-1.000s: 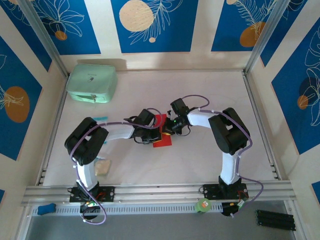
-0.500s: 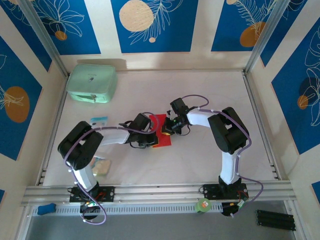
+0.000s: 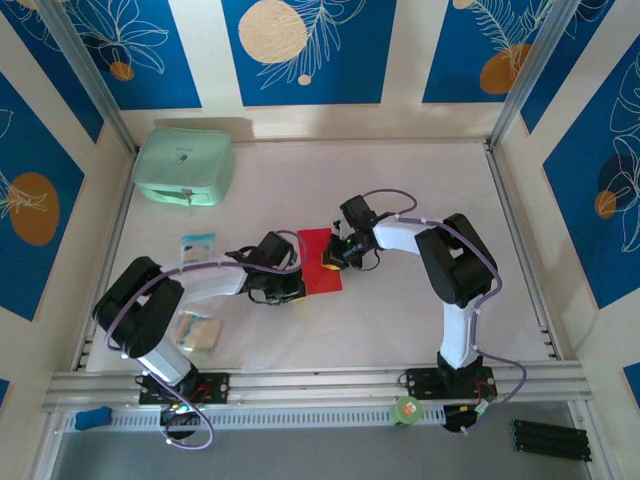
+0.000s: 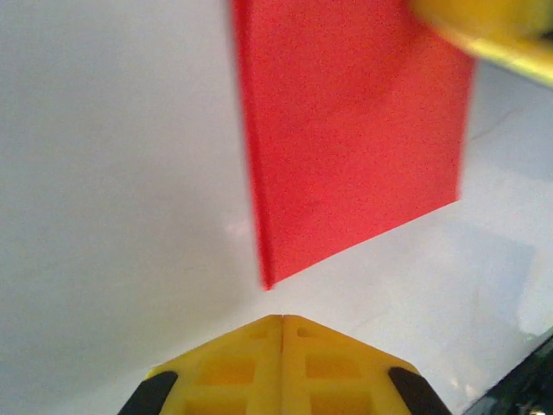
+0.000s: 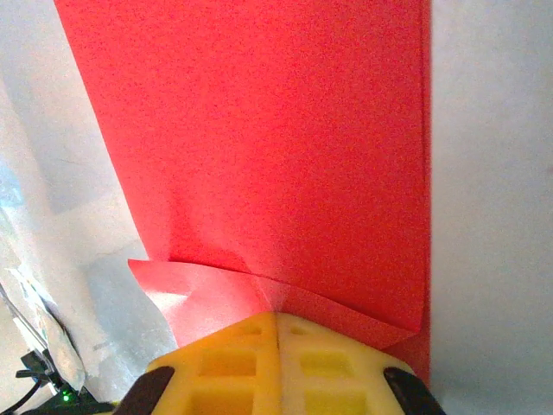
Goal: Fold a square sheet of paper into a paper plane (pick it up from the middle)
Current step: Fold the triangle a second time at the center of the table.
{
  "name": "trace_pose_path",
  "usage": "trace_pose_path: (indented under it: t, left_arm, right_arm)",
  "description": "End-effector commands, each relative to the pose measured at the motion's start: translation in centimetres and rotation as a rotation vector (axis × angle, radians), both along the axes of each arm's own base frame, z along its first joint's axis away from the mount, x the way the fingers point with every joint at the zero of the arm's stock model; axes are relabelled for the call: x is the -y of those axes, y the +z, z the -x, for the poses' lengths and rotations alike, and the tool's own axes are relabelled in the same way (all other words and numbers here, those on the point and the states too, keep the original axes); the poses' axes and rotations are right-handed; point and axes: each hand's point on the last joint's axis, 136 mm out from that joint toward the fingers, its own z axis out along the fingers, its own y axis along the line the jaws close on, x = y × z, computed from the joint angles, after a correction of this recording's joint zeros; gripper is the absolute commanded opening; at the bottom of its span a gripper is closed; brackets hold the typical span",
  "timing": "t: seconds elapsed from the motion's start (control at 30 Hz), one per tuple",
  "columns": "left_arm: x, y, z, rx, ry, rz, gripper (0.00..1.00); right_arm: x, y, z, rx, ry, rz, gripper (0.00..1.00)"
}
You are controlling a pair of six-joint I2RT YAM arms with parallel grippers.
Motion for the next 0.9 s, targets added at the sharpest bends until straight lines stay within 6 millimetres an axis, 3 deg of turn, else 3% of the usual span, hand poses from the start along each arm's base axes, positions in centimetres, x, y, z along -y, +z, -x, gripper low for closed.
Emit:
trace_pose_path:
  t: [0.0,0.2,0.4,0.63,0.7,0.77,0.87]
  left_arm:
    - [1.4,2.6,-2.6,0.066,0.068,0.055,0.01]
    - [1.9,0.2,-4.5,0.016,0.118,-0.002,0.01]
    - [1.7,-1.6,-5.1,-0.015,0.133,-0.051,0.00]
    - [0.4,-3.1,-4.1,-0.049,0.133,-0.114,0.00]
    - [1.5,-1.9,-4.5,-0.022,0.108,-0.055,0.02]
    - [3.3,0.7,-5.5,0.032,0.072,0.044,0.06]
    - [4.5,3.8,-6.8,0.100,0.057,0.095,0.11]
  right_arm:
    - [3.1,-4.0,1.1,-0.074,-0.045,0.154,0.00]
    - [1.3,-1.8,-0.2,-0.042,-0.047,0.046,0.00]
    - [-0.4,1.9,-1.6,0.028,-0.023,-0.065,0.01]
    - [0.4,5.7,-2.4,0.129,-0.043,-0.092,0.08]
    - [1.1,6.0,-2.4,0.140,-0.063,-0.078,0.11]
    - [1.9,6.1,-2.4,0.140,-0.096,-0.063,0.16]
    - [2.7,5.9,-2.1,0.120,-0.140,-0.049,0.25]
